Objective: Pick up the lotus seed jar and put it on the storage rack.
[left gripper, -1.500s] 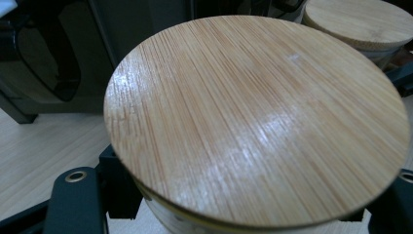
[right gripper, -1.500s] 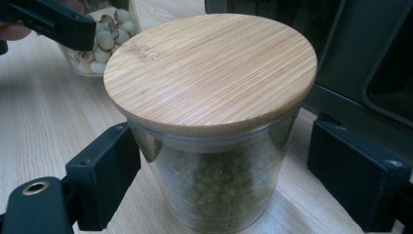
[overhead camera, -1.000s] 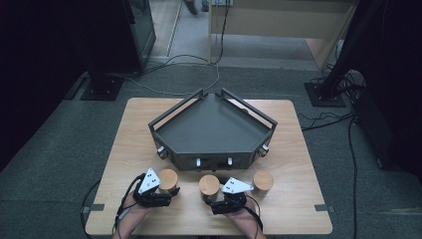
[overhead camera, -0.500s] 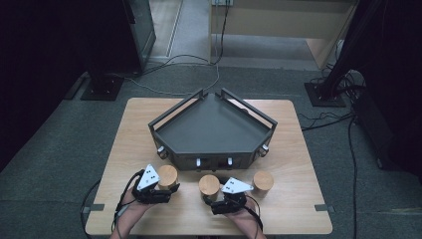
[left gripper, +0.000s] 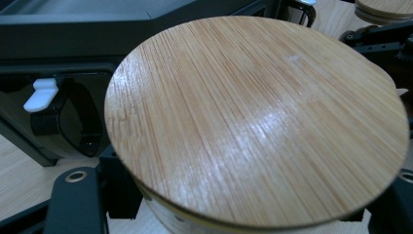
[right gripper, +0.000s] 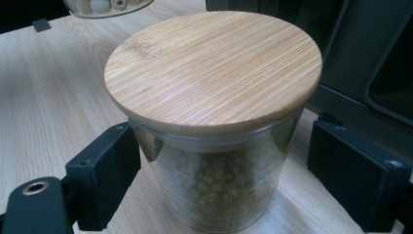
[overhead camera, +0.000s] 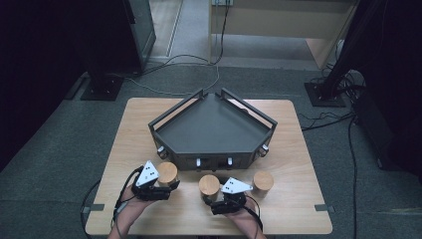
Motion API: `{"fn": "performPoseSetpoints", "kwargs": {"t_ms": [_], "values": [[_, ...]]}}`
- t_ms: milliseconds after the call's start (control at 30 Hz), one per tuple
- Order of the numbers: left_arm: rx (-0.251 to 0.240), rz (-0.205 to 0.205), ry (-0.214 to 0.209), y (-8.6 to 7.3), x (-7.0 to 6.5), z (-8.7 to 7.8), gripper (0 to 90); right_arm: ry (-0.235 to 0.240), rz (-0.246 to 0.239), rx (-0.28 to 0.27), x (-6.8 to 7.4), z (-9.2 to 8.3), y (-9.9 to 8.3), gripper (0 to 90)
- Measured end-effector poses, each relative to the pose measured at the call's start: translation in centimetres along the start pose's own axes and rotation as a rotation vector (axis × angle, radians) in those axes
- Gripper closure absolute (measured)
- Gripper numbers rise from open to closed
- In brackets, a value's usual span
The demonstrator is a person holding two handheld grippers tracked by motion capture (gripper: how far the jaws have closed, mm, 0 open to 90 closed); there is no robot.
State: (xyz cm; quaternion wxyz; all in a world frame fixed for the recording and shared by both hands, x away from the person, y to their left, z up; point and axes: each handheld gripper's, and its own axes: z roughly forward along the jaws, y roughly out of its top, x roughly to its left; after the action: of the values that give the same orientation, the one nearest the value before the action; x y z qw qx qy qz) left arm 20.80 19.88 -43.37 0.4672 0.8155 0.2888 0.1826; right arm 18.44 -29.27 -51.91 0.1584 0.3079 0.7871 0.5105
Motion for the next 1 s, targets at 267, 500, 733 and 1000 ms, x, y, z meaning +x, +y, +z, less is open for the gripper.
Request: {"fn": "performPoseSetpoints", "kwargs": {"t_ms": [267, 500, 733, 1000], "values": [[0.006, 0.003, -0.002, 0.4, -0.1, 0.2, 25.2, -0.003, -0.006, 0.001, 0.1, 0.0, 0.0, 12.2], [0.009, 0.007, -0.007, 0.9, 0.0, 0.1, 25.2, -0.002, -0.006, 0.002, 0.1, 0.0, 0.0, 12.2], [0.011, 0.013, -0.014, 1.5, 0.1, 0.0, 25.2, -0.002, -0.005, 0.002, 0.1, 0.0, 0.0, 12.1], [0.018, 0.013, -0.019, 2.1, 0.2, 0.0, 25.2, 0.0, -0.001, 0.002, 0.0, 0.0, 0.0, 12.2]]}}
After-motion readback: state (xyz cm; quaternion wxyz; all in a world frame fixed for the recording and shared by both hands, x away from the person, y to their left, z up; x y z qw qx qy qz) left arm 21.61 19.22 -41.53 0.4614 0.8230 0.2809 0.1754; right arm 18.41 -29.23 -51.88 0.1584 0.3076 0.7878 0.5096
